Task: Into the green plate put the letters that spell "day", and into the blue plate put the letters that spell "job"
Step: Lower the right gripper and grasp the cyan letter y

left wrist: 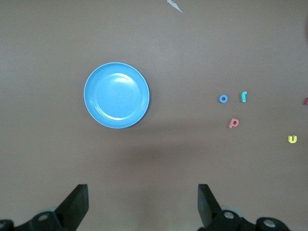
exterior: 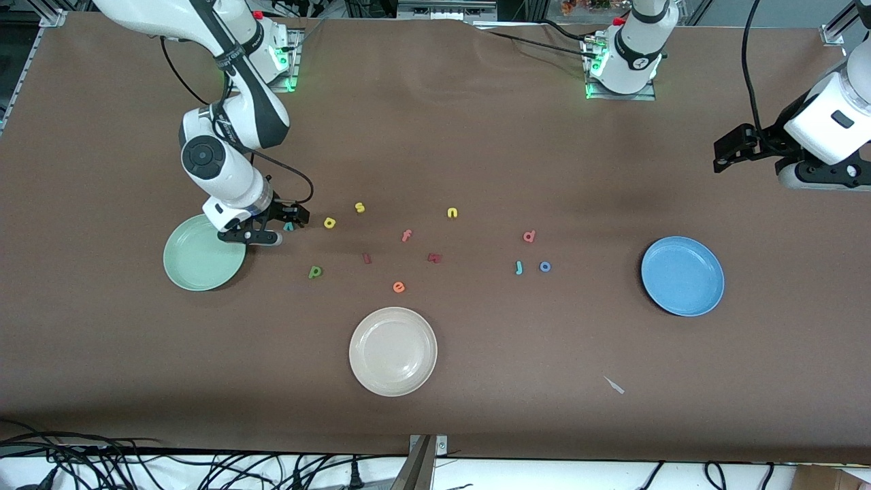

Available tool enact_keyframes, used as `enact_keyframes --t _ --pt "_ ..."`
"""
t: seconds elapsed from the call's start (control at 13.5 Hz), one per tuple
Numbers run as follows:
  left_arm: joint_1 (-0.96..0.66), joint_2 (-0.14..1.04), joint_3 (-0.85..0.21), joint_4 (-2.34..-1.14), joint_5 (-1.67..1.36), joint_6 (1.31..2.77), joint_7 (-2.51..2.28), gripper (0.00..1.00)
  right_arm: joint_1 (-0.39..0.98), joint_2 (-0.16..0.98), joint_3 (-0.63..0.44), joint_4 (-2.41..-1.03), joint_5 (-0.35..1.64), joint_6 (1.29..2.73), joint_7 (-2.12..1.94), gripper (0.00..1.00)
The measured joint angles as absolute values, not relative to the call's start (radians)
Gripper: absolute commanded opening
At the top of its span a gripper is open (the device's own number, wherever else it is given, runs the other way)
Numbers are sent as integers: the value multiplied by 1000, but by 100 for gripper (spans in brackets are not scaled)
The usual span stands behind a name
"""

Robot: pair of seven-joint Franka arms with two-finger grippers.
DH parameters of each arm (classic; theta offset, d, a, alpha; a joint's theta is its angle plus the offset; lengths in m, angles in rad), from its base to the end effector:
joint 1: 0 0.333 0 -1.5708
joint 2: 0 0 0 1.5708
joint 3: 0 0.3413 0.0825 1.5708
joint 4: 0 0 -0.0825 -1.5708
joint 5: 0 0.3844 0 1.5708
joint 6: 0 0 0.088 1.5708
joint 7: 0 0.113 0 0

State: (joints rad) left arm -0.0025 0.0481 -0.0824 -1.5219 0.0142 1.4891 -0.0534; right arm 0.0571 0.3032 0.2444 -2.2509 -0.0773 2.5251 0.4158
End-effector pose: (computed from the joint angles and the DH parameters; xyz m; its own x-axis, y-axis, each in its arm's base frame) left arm 0.5599 -0.0447 0.6331 0.9963 -0.0303 -0.0800 -0.0316 -0.9994 -0.0145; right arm 0.5229 0.1633 0.2493 0.9978 -0.0605 -0.0274 -0.0610 -0.9979 -0.0194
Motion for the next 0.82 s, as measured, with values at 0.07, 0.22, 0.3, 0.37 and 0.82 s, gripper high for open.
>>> enact_keyframes --t 0.07,0.22,0.3,0.37,0.82 --pt "-3 48 -83 -1522 14 1489 -53 100 57 313 242 -2258 -77 2547 416 100" --pt "-3 48 -83 -1522 14 1489 -53 100 57 339 232 -2265 -78 2579 416 100" --pt "-3 48 -83 -1522 14 1489 -53 100 57 352 225 -2265 -78 2585 416 100" --pt "-4 48 -84 -1522 14 1489 -53 100 57 365 217 -2266 -78 2587 416 100" --pt "-10 48 -90 -1522 14 1487 -53 100 58 404 204 -2266 -81 2600 416 86"
